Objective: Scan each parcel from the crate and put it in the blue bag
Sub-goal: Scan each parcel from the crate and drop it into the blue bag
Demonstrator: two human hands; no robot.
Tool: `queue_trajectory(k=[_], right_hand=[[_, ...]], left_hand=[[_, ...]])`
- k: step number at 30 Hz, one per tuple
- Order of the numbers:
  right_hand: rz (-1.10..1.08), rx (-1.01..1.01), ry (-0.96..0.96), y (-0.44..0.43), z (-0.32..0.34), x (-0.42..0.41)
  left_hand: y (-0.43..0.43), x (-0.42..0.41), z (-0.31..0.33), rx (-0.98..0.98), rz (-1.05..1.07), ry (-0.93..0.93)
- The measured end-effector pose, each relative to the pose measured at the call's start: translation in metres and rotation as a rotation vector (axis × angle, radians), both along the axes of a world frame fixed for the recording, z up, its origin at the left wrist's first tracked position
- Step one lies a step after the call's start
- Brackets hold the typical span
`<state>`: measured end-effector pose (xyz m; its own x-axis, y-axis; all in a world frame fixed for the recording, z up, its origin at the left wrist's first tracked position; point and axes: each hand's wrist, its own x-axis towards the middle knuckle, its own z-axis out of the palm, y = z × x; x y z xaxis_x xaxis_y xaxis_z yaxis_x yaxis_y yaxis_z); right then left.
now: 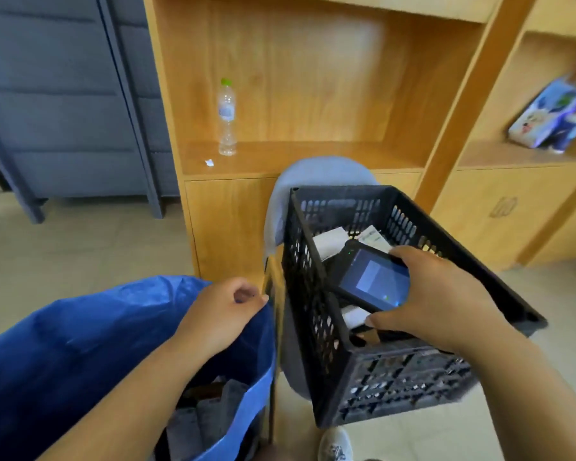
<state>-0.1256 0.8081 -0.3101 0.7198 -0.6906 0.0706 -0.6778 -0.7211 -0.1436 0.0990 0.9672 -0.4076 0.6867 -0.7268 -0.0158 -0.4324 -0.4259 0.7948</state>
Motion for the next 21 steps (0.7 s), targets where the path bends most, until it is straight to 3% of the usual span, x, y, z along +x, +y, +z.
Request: queue_trajectory(k=[5,9,12,18,21], right_hand=[[-0.148,0.034,0.000,-0.061,-0.017,-0.040],[-0.260,0.010,0.048,-0.115,-0.042,-0.057],[-0.317,0.001,0.053,-0.153,-0.060,-0.062],[-0.313,-0.015,0.077,-0.205,-0.087,-0.054],[-0.292,0.008,0.068,-0.218,-0.097,-0.046]], left_hand=[[-0.094,-0.031,0.013,-0.064,-0.164,-0.059],[-0.177,-0.050,0.004,-0.010,-0.312,-0.211],[-0.233,-0.056,-0.014,0.175,-0.420,-0.296],[-0.312,-0.045,-0.058,0.750,-0.692,-0.596],[-0.339,-0.041,-0.077,0.858,-0.791,-0.725]])
